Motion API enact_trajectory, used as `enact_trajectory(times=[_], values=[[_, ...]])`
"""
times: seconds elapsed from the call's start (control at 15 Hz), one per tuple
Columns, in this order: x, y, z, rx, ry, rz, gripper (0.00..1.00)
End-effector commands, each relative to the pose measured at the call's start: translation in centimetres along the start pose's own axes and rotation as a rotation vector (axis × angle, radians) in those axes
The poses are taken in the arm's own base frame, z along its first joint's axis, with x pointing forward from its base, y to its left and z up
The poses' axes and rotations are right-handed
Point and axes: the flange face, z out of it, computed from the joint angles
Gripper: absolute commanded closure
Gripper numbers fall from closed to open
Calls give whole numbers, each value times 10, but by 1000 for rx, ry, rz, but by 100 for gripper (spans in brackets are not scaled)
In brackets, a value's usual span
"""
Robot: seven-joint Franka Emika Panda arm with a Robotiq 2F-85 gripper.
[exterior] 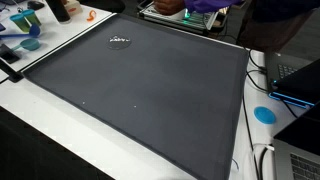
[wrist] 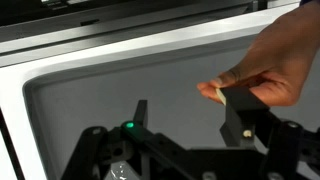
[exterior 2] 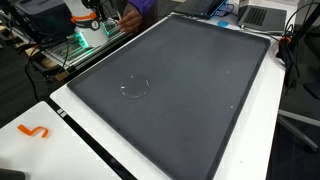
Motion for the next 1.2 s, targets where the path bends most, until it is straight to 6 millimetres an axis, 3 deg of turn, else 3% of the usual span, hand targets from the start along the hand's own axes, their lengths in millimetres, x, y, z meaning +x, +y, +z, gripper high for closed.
enact_trajectory(times=[0.0,0.13,0.2,0.8,0.93,1.13], values=[[0,0,-1,0,-1,0,0],[0,0,-1,0,-2,-2,6],[0,0,-1,-2,-3,3,25],[1,-1,-2,2,-5,-1,96],[1,-1,-3,4,-6,-1,100],[1,-2,-3,5,-4,0,96]])
